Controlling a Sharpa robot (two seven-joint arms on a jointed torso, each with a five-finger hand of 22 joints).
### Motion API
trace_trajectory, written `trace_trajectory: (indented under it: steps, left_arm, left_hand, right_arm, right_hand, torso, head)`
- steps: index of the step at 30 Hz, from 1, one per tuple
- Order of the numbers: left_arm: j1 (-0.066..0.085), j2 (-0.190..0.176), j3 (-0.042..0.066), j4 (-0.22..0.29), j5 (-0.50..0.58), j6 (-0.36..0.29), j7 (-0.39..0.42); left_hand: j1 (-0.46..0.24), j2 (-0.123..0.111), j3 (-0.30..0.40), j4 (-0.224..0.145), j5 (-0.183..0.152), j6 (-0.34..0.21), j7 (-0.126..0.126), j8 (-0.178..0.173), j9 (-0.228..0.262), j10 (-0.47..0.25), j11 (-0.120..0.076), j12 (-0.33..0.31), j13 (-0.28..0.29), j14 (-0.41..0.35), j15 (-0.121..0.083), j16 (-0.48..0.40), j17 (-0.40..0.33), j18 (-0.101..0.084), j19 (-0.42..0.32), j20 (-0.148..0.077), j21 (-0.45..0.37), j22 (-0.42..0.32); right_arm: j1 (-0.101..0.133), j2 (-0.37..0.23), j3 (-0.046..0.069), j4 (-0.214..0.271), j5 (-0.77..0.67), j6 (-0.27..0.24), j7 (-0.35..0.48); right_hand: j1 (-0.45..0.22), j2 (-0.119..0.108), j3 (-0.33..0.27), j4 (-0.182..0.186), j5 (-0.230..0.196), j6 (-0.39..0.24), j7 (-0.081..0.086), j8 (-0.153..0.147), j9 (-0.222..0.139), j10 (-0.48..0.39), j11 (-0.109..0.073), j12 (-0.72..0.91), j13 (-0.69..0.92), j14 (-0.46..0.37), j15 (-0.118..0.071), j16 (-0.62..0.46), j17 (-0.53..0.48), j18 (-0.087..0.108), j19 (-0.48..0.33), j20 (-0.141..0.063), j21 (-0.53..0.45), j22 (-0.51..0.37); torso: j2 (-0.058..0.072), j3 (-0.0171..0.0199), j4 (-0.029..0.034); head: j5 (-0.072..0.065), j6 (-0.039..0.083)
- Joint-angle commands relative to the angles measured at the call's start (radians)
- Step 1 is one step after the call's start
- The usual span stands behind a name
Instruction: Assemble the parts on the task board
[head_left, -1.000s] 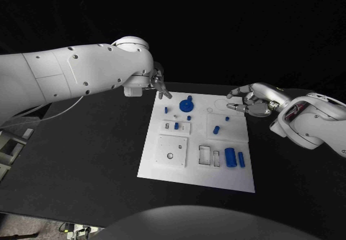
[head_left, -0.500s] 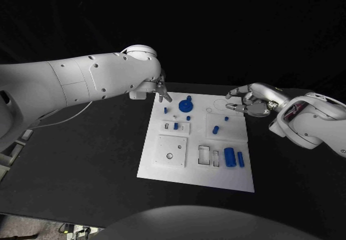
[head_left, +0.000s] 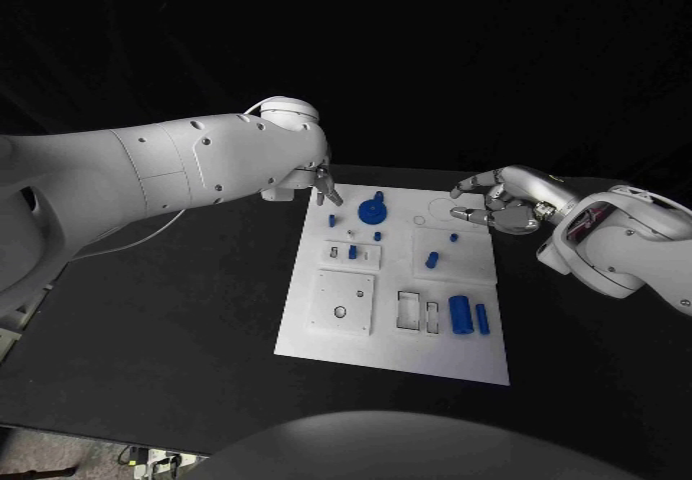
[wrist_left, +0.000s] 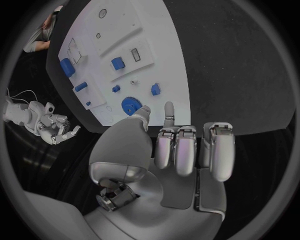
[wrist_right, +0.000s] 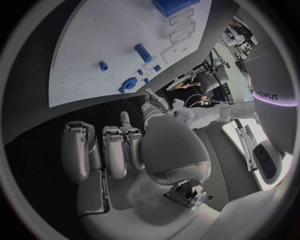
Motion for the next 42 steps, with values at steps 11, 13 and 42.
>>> trace_trajectory:
  steps: [11, 13, 42]
  left_arm:
    - [-0.017, 0.013, 0.002, -0.028, 0.017, 0.006, 0.002]
    - [-0.019, 0.013, 0.002, -0.028, 0.020, 0.004, 0.003]
    - [-0.032, 0.010, 0.002, -0.014, 0.065, -0.013, 0.008]
  left_hand:
    - [-0.012, -0.001, -0.002, 0.006, 0.005, 0.008, -0.002, -0.005, 0.003, 0.104, -0.004, 0.000, 0.263, 0.105, -0.002, 0.002, 0.263, -0.015, 0.104, -0.004, 0.002, 0.263]
    - [-0.013, -0.001, -0.002, 0.008, 0.005, 0.009, -0.002, -0.005, 0.004, 0.104, -0.004, 0.000, 0.263, 0.105, -0.002, 0.002, 0.263, -0.015, 0.104, -0.004, 0.002, 0.263]
    - [-0.004, 0.002, 0.000, 0.008, 0.017, 0.015, -0.004, -0.007, 0.009, 0.104, -0.005, 0.000, 0.263, 0.105, -0.002, 0.002, 0.263, -0.015, 0.104, -0.004, 0.002, 0.263]
  right_arm:
    - [-0.001, -0.001, 0.000, 0.001, -0.006, 0.019, 0.003]
    - [-0.001, -0.002, 0.000, 0.001, -0.006, 0.018, 0.003]
    - [-0.001, -0.004, 0.000, 0.003, -0.006, 0.019, 0.001]
  right_hand:
    - [0.009, 0.002, 0.003, -0.002, 0.007, 0.009, -0.001, -0.002, 0.002, 0.103, 0.006, 0.003, 0.261, 0.104, 0.003, 0.003, 0.263, 0.009, 0.006, -0.003, 0.003, 0.212]
    - [0.010, 0.003, 0.003, -0.002, 0.008, 0.010, -0.001, -0.002, 0.002, 0.103, 0.006, 0.003, 0.261, 0.104, 0.003, 0.003, 0.263, 0.009, 0.005, -0.003, 0.003, 0.212]
    - [0.011, 0.003, 0.004, -0.002, 0.010, 0.011, -0.001, -0.002, 0.002, 0.103, 0.006, 0.003, 0.261, 0.104, 0.003, 0.003, 0.263, 0.009, 0.006, -0.003, 0.003, 0.212]
  torso:
    - [0.000, 0.0002, -0.0004]
    - [0.000, 0.0003, -0.0001]
    - [0.000, 0.0005, -0.0002]
  head:
    - [-0.001, 0.000]
    - [-0.001, 0.000]
    - [-0.001, 0.000]
